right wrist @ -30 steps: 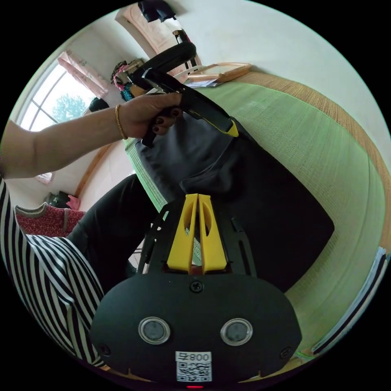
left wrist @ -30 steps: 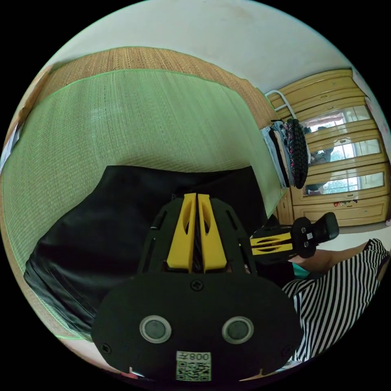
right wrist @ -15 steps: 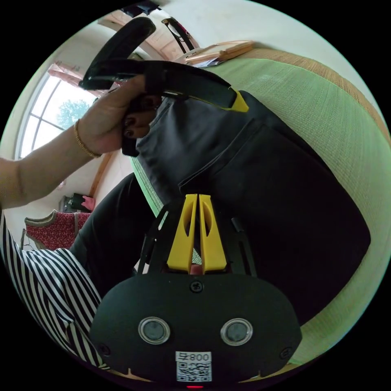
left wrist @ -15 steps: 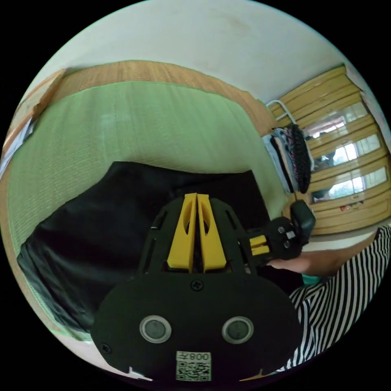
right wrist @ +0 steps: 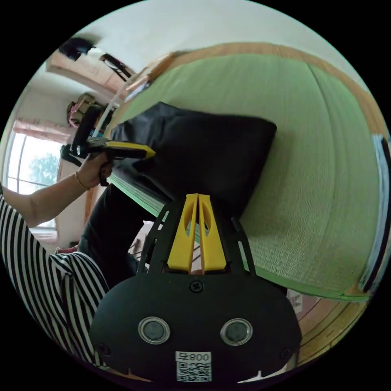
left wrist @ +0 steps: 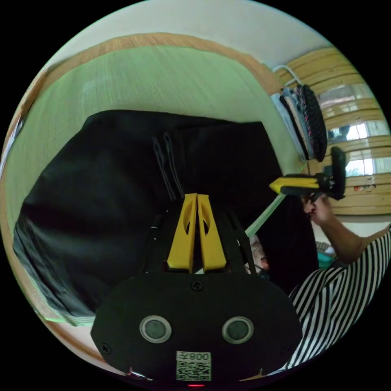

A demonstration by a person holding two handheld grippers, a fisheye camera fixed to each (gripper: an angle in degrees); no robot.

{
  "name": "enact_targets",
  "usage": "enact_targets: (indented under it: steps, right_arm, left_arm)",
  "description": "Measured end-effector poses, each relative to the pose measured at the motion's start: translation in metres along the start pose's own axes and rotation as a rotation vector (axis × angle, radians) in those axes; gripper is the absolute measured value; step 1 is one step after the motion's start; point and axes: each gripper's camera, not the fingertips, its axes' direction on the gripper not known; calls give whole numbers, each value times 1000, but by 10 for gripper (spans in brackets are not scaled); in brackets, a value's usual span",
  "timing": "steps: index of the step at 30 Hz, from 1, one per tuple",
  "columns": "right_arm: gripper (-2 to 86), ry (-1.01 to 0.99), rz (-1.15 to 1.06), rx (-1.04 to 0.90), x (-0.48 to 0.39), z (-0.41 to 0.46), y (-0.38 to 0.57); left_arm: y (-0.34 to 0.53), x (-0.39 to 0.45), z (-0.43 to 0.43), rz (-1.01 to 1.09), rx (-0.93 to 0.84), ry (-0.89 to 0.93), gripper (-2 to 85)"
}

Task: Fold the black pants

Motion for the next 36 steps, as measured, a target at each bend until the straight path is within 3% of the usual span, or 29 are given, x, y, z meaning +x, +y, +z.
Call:
enact_targets:
  steps: [3, 10, 15, 21, 22, 27, 31, 36]
  right_arm:
    - [0, -150, 83, 39, 13, -15, 4]
    - [0, -36, 58, 124, 2, -64, -10]
    - [0, 57, 98, 227, 17, -98, -48]
    - [1, 16, 108, 113, 29, -96, -75]
    - [1, 25, 103, 111, 25, -104, -72]
    - [1, -85, 25, 133, -7, -147, -21]
    - [3, -116, 25, -52, -20, -128, 30]
    - [9, -199, 108, 70, -13, -169, 46]
  left_arm:
    - [5, -1, 0, -21, 32, 17, 0]
    - [-11, -13, 31, -43, 41, -110, 0]
    - [10, -15, 48, -61, 56, -90, 1]
    - [66, 5, 89, 22, -14, -35, 1]
    - [74, 3, 106, 17, -69, -55, 1]
    - [102, 6, 116, 35, 40, -10, 1]
    - [117, 4, 164, 41, -42, -14, 1]
    - [133, 14, 184, 47, 23, 12, 2]
